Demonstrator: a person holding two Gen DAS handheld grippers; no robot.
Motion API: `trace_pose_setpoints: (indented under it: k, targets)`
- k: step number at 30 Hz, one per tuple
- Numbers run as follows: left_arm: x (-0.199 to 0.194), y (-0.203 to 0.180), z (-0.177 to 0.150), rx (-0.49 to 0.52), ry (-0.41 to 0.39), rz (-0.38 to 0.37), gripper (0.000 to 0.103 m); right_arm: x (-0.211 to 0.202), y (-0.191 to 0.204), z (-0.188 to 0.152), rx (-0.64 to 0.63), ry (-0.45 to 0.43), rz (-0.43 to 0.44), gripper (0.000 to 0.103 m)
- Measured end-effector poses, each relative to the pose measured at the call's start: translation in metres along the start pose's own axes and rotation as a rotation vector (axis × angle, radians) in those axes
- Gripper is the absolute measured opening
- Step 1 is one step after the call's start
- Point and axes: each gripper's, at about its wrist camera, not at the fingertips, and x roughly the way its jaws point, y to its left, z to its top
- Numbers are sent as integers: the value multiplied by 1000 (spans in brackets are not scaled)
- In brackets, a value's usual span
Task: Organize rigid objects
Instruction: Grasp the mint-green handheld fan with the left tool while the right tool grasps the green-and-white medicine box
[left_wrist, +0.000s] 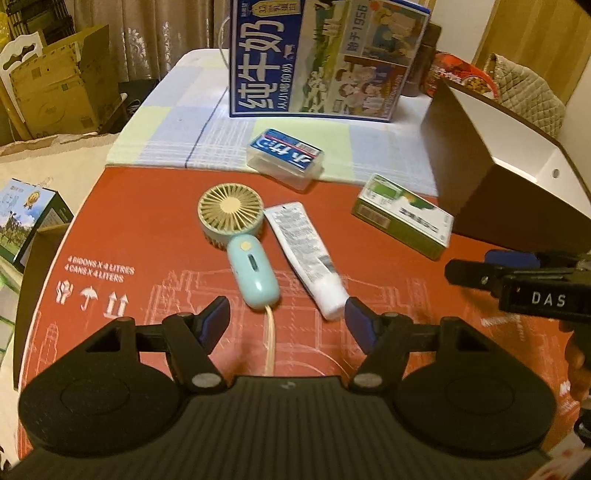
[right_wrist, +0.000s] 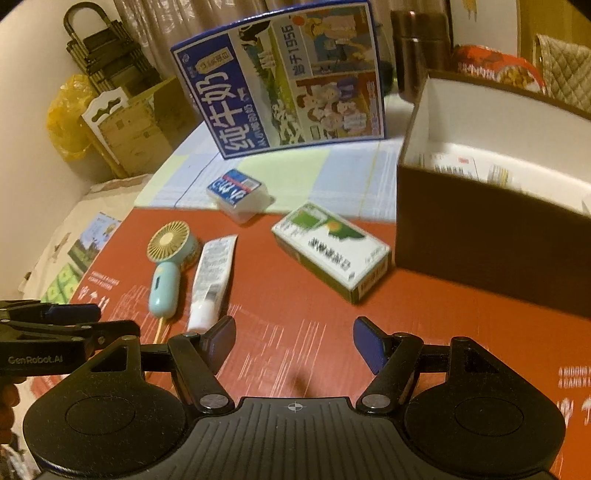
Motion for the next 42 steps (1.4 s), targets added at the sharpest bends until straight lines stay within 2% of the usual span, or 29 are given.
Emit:
trace_pose_setpoints:
  k: [7,13,18,22,28,30,32,38,42]
  targets:
    - [25,14,19,-4,4,29,65,32,-3,18,-39,-86,-46,67]
    - [43,25,28,-14,25,42,65,60,-10,33,-8,-136,-58,67]
    - [57,28,32,-13,51,42,65,81,-11,38,-10,-167,-117,67]
    - [66,27,34,-5,63,36,65,96,-16,38,32,-148,-123,68]
    - [75,28,34,3,74,31,65,97,-32,32,144,-67,-49,67]
    - [78,29,34,2,79,32,62,94,-33,29,157,-49,-35,68]
    - [82,29,34,4,82,36,53,90,-28,27,129,-42,-26,68]
    - [96,32,35,-4,97,51,50,96,-7,27,10,-12,-53,68]
    - [100,31,37,3,83,65,42,107,-2,31,-26,14,-91,68]
